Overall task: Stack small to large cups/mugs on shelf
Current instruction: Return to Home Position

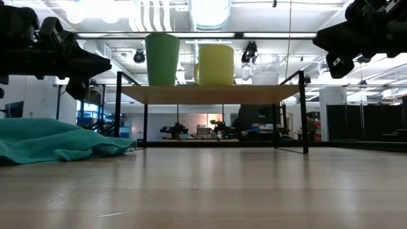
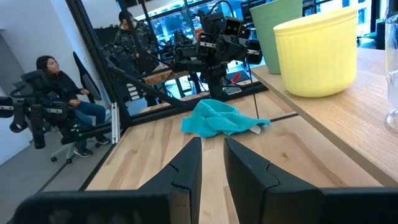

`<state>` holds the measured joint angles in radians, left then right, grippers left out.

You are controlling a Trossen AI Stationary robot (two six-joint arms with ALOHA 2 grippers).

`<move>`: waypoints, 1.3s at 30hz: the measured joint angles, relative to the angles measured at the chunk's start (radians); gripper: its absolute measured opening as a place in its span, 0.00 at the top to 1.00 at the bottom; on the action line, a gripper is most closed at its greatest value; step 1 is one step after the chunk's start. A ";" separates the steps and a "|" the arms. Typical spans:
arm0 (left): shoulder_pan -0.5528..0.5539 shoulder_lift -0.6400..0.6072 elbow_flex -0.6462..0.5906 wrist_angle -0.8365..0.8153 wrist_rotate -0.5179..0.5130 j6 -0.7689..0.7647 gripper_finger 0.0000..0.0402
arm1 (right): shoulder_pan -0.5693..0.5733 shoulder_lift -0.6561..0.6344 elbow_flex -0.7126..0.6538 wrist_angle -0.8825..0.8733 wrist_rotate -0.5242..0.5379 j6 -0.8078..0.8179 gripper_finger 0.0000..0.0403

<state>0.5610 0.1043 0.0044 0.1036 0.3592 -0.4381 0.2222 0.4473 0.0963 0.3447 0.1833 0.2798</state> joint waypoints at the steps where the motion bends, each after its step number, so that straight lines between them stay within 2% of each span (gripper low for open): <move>1: 0.000 0.000 0.000 0.000 0.000 0.000 0.87 | 0.000 0.000 0.000 0.000 0.000 0.000 0.84; 12: 0.000 0.000 0.000 0.000 0.000 0.000 0.87 | 0.000 -0.011 0.000 -0.199 -0.008 0.019 0.84; 21: 0.000 0.000 0.000 0.000 0.000 0.000 0.87 | 0.000 -0.169 0.000 -0.337 -0.007 -0.052 0.84; 28: 0.000 0.000 0.000 0.000 0.000 0.000 0.87 | 0.000 -0.249 0.000 -0.346 -0.007 -0.078 0.84; 39: 0.000 0.000 0.000 0.000 0.000 0.000 0.87 | 0.000 -0.242 0.000 -0.348 -0.007 -0.078 0.84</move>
